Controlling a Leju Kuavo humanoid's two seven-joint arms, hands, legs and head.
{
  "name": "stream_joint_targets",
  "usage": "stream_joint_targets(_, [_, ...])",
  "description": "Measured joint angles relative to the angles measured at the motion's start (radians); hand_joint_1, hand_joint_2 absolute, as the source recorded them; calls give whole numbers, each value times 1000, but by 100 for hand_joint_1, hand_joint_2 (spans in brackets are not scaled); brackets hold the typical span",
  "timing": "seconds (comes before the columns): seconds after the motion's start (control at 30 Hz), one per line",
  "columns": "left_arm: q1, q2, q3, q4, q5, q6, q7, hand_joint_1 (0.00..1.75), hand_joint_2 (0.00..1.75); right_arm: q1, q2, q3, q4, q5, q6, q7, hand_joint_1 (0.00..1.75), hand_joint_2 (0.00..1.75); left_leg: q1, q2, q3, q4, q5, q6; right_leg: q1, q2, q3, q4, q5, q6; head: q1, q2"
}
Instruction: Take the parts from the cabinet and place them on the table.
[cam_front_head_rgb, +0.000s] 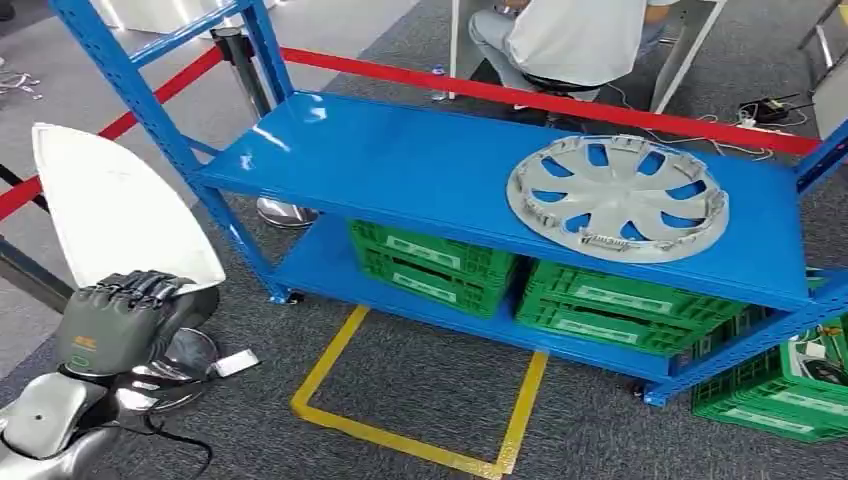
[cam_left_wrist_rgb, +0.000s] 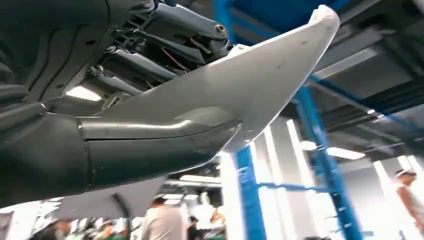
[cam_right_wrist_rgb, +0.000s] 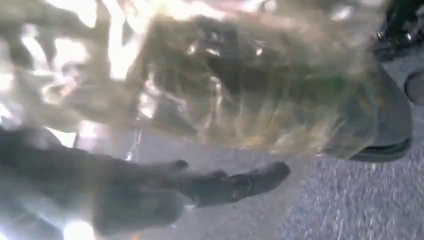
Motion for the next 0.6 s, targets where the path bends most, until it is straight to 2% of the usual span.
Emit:
stream_joint_targets(0.03, [14, 2, 7, -6, 2, 0, 2, 164, 175, 3, -3, 6, -13, 0, 0, -3, 0, 0, 1, 5, -9, -1, 11, 4, -4, 6, -11, 15, -38, 4, -1, 0])
stream_joint_targets(0.07, [29, 2, 13, -9, 3, 1, 2, 164, 175, 7, -10, 9, -19, 0, 0, -3, 0, 0, 1, 5, -23, -1, 21, 16, -5, 9, -29, 60, -104, 7, 3, 0])
stream_joint_targets(0.1, [41, 2, 16, -12, 3, 1, 3, 164, 175, 10, -15, 12, -24, 0, 0, -3, 0, 0, 0, 5, -38, -1, 32, 17, -5, 11, -48, 132, -169, 8, 5, 0])
stream_joint_targets(0.13, [50, 2, 18, -13, 3, 1, 4, 164, 175, 12, -16, 15, -26, 0, 0, 3, 0, 0, -2, 5, -54, 0, 45, 19, -5, 12, -64, 213, -216, 10, 5, 0])
stream_joint_targets(0.17, [56, 2, 20, -14, 3, 2, 5, 164, 175, 11, -20, 16, -28, 0, 0, 2, 0, 0, -3, 4, -71, 1, 57, 19, -5, 13, -74, 278, -233, 10, 5, 0])
stream_joint_targets(0.2, [62, 2, 22, -14, 2, 2, 5, 164, 175, 11, -21, 16, -30, 0, 0, 2, 0, 0, -4, 4, -87, 2, 68, 18, -5, 13, -68, 305, -217, 10, 4, 0])
stream_joint_targets(0.23, [67, 2, 22, -14, 2, 2, 5, 164, 175, 11, -22, 17, -32, 0, 0, 2, 0, 0, -4, 4, -102, 4, 79, 16, -5, 13, -41, 291, -178, 10, 4, 0])
stream_joint_targets(0.27, [70, 2, 24, -14, 2, 2, 5, 164, 175, 11, -24, 17, -35, 0, 0, 2, 0, 0, -4, 4, -116, 6, 88, 14, -5, 13, 1, 244, -135, 9, 4, 0])
stream_joint_targets(0.3, [73, 2, 25, -15, 2, 2, 5, 164, 175, 11, -26, 18, -36, 0, 0, 2, 0, 0, -4, 4, -127, 8, 96, 11, -5, 13, 58, 168, -104, 6, 4, 0])
stream_joint_targets(0.33, [76, 2, 29, -18, 2, 2, 5, 164, 175, 11, -28, 19, -37, 0, 0, 3, 0, 0, -4, 4, -137, 12, 104, 7, -5, 15, 135, 59, -104, 2, 4, 0])
stream_joint_targets(0.37, [77, 2, 33, -21, 2, 2, 5, 164, 175, 10, -31, 19, -38, 0, 0, 3, 0, 0, -9, 4, -144, 17, 109, 1, -1, 17, 194, -29, -128, 2, 5, 0])
stream_joint_targets(0.4, [77, 2, 36, -23, 2, 2, 5, 164, 175, 10, -32, 19, -41, 0, 0, 3, 0, 0, -8, 5, -149, 20, 125, -2, -2, 17, 207, -74, -147, 0, 2, 0])
stream_joint_targets(0.47, [78, 2, 37, -26, 2, 2, 5, 164, 175, 11, -33, 20, -43, 0, 0, -6, 0, 0, -4, 5, -161, 15, 148, -7, 4, 18, 195, -64, -135, -1, 2, 0])
stream_joint_targets(0.5, [83, 4, 38, -26, 2, 3, 6, 164, 175, 13, -32, 22, -45, 0, 0, -6, 0, 0, -8, 1, -165, 14, 157, -14, -1, 15, 173, -69, -122, -6, 5, 0])
stream_joint_targets(0.53, [89, 4, 40, -27, 3, 4, 8, 164, 175, 13, -32, 24, -47, 0, 0, -6, 0, 0, -4, 0, -175, 24, 125, -21, -6, 10, 181, -70, -112, -16, 6, 0])
stream_joint_targets(0.57, [94, 9, 45, -30, 3, 4, 8, 164, 175, 13, -32, 24, -47, 0, 0, -6, 0, 0, -2, 0, -189, 68, 65, -28, -6, 8, 165, -66, -104, -29, 2, 0])
stream_joint_targets(0.6, [98, 10, 52, -31, 4, 5, 10, 164, 175, 14, -30, 24, -47, 0, 0, -6, 0, 0, 2, 0, -210, 145, 2, -34, -6, 6, 151, -63, -96, -34, -4, 0])
